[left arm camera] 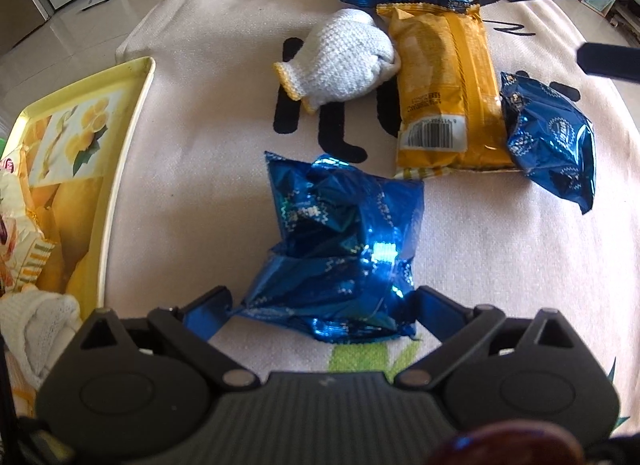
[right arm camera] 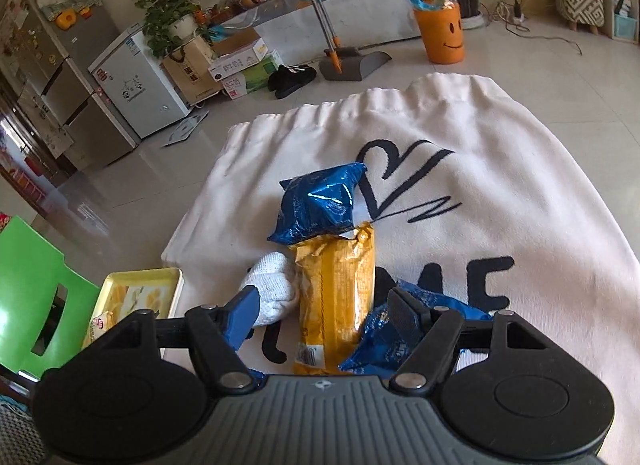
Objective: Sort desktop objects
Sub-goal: 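Lower the left tool onto the crumpled blue foil packet and close it, then close the right tool on the yellow snack packet while the left tool holds the blue packet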
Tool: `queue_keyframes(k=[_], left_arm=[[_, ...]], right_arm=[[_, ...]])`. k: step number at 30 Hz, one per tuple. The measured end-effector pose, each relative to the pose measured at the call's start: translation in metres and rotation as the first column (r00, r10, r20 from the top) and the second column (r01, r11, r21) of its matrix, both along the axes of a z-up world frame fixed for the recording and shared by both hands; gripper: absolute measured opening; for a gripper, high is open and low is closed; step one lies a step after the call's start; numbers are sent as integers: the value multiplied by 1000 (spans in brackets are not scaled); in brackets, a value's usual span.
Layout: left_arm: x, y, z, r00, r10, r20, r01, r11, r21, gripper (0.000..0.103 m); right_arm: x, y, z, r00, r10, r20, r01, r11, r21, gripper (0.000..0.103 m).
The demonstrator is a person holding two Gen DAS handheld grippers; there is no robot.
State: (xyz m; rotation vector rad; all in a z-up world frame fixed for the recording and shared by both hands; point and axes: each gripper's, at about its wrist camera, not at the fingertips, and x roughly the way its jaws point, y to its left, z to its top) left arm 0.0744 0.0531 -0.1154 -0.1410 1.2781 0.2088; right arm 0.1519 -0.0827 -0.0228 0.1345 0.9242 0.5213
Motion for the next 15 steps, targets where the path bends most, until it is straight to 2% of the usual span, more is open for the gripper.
queue_keyframes(k=[2, 4, 6, 8, 10, 15], left_arm=[[0, 3, 2, 1000, 3, 1, -3, 1000, -11, 95], [0, 4, 4, 1000, 8, 1, -8, 1000, -9, 92], [0, 5, 6, 1000, 8, 9, -8, 1000, -6, 86], [1, 5, 8, 1000, 8, 15, -8, 1000, -4, 78], [0, 6, 10, 1000, 10, 16, -10, 1000, -13, 74], [1, 8, 12, 1000, 22, 14, -21, 999, -38, 73]], right_arm=[[0, 12, -4, 998, 54, 33, -53, 998, -23, 65], [1, 20, -10, 994, 97, 49, -94, 994, -58, 64], [4, 26, -20, 994, 99, 47, -94, 990, -104, 64], [10, 27, -29, 995, 97, 33, -94, 991, -94, 63], [14, 29, -34, 995, 95, 30, -91, 991, -98, 63], [23, 36, -47, 995, 103, 12, -101, 990, -102, 63]])
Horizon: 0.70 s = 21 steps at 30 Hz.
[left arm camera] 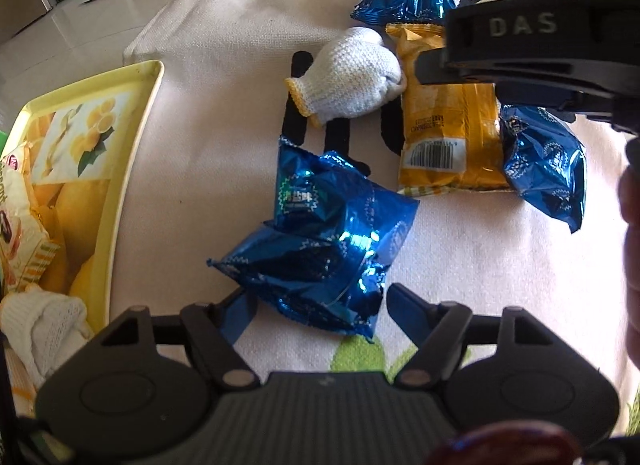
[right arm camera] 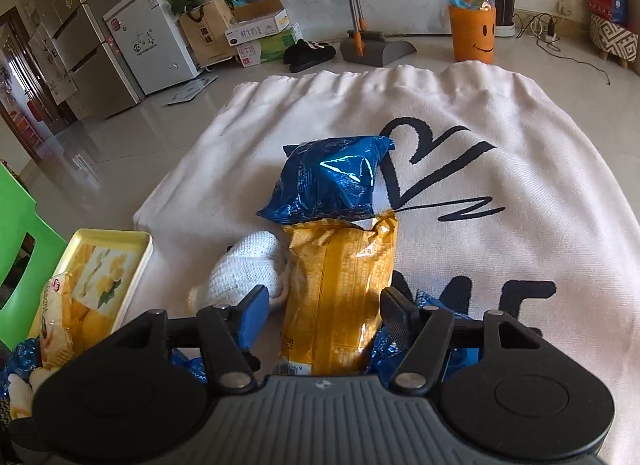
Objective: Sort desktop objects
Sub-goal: 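Close the right tool on the yellow snack packet while the left tool holds the blue packet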
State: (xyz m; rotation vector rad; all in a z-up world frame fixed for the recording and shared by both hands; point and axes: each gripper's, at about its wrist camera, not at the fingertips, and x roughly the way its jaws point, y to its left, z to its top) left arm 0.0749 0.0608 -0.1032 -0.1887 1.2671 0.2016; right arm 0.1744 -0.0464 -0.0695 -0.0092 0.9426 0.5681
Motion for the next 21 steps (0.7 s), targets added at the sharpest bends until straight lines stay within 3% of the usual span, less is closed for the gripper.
queue_keyframes(k=[9, 15, 17, 21], left_arm=[[1, 4, 3, 1000, 20, -3, -20, 999, -26, 77], [0, 7, 3, 1000, 24, 2, -23, 999, -36, 79], [1, 7, 4, 1000, 21, 5, -21, 999, -32, 74], [1, 5, 8, 1000, 6, 19, -6, 1000, -14, 59]], right_arm=[[6, 12, -17, 1000, 4, 27, -2, 996, -84, 63], [7, 5, -20, 1000, -23, 12, 24, 998, -53, 63], [6, 7, -19, 1000, -15, 9, 16, 998, -53, 56], [5, 8, -15, 1000, -6, -4, 6, 1000, -23, 52]])
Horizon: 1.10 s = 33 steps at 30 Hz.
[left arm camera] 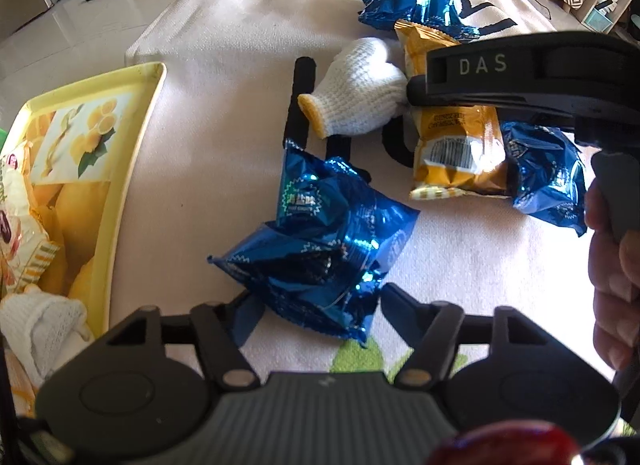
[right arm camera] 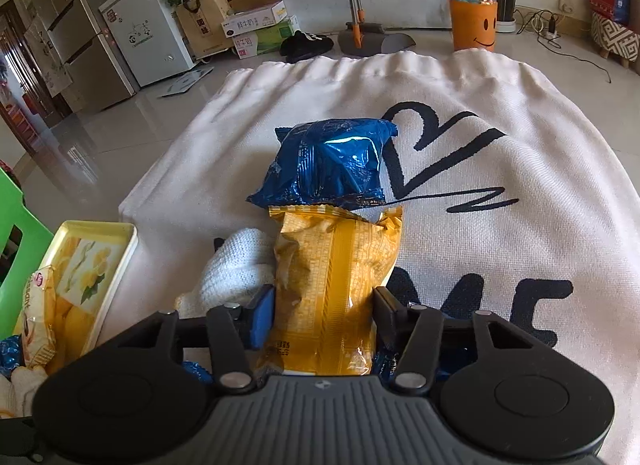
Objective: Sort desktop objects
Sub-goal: 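Close the right tool on the yellow snack packet while the left tool holds the blue packet, then lift the blue packet with the left tool while the right tool lifts the yellow packet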
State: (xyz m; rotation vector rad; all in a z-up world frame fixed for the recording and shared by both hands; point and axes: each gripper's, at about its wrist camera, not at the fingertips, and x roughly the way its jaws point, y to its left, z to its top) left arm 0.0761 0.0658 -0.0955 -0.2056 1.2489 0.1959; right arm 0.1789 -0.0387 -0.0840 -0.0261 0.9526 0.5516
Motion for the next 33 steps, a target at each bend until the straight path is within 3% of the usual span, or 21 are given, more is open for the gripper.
queue_keyframes(k=[2, 5, 6, 11, 12, 15, 17, 22, 33], left_arm=[[0, 2, 2, 1000, 4, 7, -3, 1000, -29, 52], [1, 7, 4, 1000, 20, 9, -20, 996, -82, 52], [18, 5, 7, 1000, 24, 9, -23, 996, -90, 51], [20, 5, 12, 1000, 18, 11, -16, 994, -106, 49], [5, 15, 12, 1000, 17, 13, -15, 994, -111, 49], [18, -4, 9, 1000, 9, 11, -8, 993, -115, 43], [6, -10, 8, 1000, 8, 8, -7, 994, -109, 43], [-11, -5, 9, 1000, 4, 4, -4, 995, -101, 40], [-8, -4, 9, 999, 29, 13, -27, 986, -167, 38]], right_arm=[[-1, -2, 7, 1000, -2, -1, 2, 999, 32, 52], [-4, -6, 23, 1000, -18, 8, 18, 996, 84, 51], [-6, -8, 28, 1000, -27, 14, 26, 996, 90, 51], [-25, -20, 59, 997, -58, 46, 53, 993, 105, 51], [-29, -23, 64, 996, -68, 52, 63, 993, 102, 51], [-44, -36, 82, 989, -131, 69, 124, 987, 101, 51], [-57, -49, 91, 980, -190, 66, 181, 976, 119, 51], [-86, -74, 92, 957, -291, 7, 287, 949, 130, 51], [-74, -85, 86, 940, -336, -54, 340, 926, 166, 51]])
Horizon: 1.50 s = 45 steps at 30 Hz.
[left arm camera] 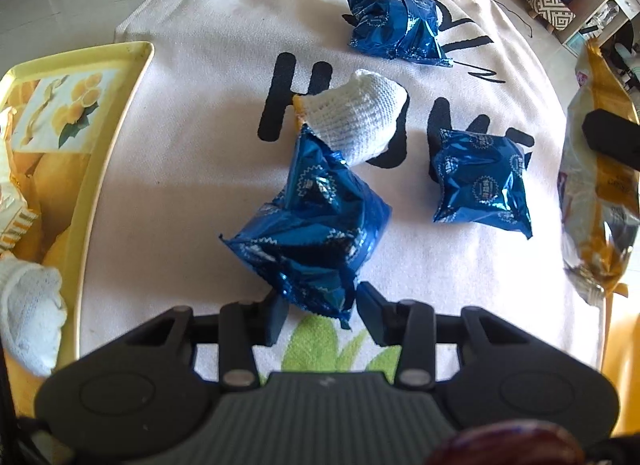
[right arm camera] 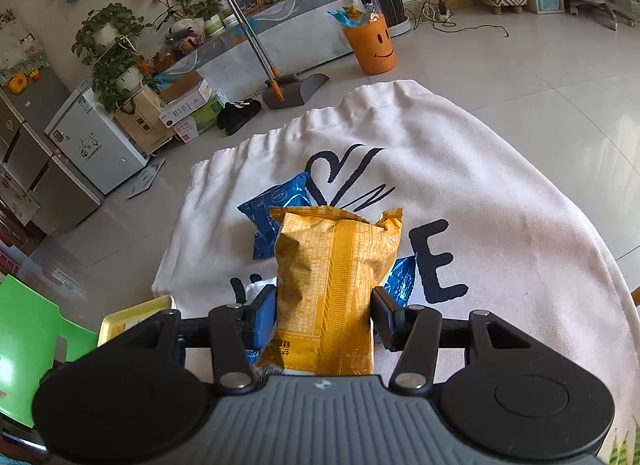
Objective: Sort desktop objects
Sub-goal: 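Lift the blue packet with the left tool while the right tool lifts the yellow packet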
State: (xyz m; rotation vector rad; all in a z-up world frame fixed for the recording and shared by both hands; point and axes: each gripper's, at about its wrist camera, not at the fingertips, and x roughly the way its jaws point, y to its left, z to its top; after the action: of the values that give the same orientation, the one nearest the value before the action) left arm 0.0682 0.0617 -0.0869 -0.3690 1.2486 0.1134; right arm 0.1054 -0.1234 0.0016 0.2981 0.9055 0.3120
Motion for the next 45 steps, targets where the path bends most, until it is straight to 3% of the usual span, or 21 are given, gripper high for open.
queue_keyframes(k=[11, 15, 17, 18, 20, 22, 28, 36, 38, 41, 43, 45], left_arm=[[-2, 4, 14, 998, -3, 56, 5, 999, -47, 38], [-1, 4, 7, 1000, -11, 23, 13, 994, -107, 39], [1, 4, 1, 1000, -13, 5, 13, 994, -105, 57], [1, 4, 0, 1000, -2, 5, 3, 997, -79, 61], [2, 5, 1, 1000, 15, 22, -15, 1000, -26, 84], [3, 6, 3, 998, 32, 48, -32, 999, 0, 99], [11, 1, -3, 999, 20, 41, -21, 999, 27, 102], [19, -8, -11, 999, 15, 42, -20, 994, 103, 99], [20, -8, -13, 999, 5, 35, -8, 995, 95, 79], [18, -4, -12, 999, 17, 47, -18, 999, 27, 63], [17, -3, -10, 999, 16, 48, -16, 1000, -3, 53], [16, -1, -4, 998, 27, 61, -26, 999, -22, 50]], right_arm=[[7, -4, 3, 999, -48, 1, 48, 999, 23, 51], [6, -1, 2, 999, -43, -7, 43, 999, 16, 51], [5, -1, 3, 999, -38, -4, 38, 999, 18, 51], [4, -1, 3, 999, -38, -1, 38, 999, 17, 51], [4, 0, 4, 999, -38, 1, 38, 999, 17, 51], [4, -1, 3, 999, -41, -5, 41, 999, 24, 52], [2, -1, 4, 999, -46, -16, 47, 998, 50, 52], [3, -5, 3, 998, -60, -28, 61, 996, 70, 51], [3, -5, 3, 998, -60, -26, 61, 995, 73, 52], [3, -3, 3, 998, -50, -30, 52, 996, 71, 51], [3, -3, 2, 998, -52, -32, 54, 996, 74, 51], [3, -3, 2, 998, -52, -28, 54, 996, 71, 52]])
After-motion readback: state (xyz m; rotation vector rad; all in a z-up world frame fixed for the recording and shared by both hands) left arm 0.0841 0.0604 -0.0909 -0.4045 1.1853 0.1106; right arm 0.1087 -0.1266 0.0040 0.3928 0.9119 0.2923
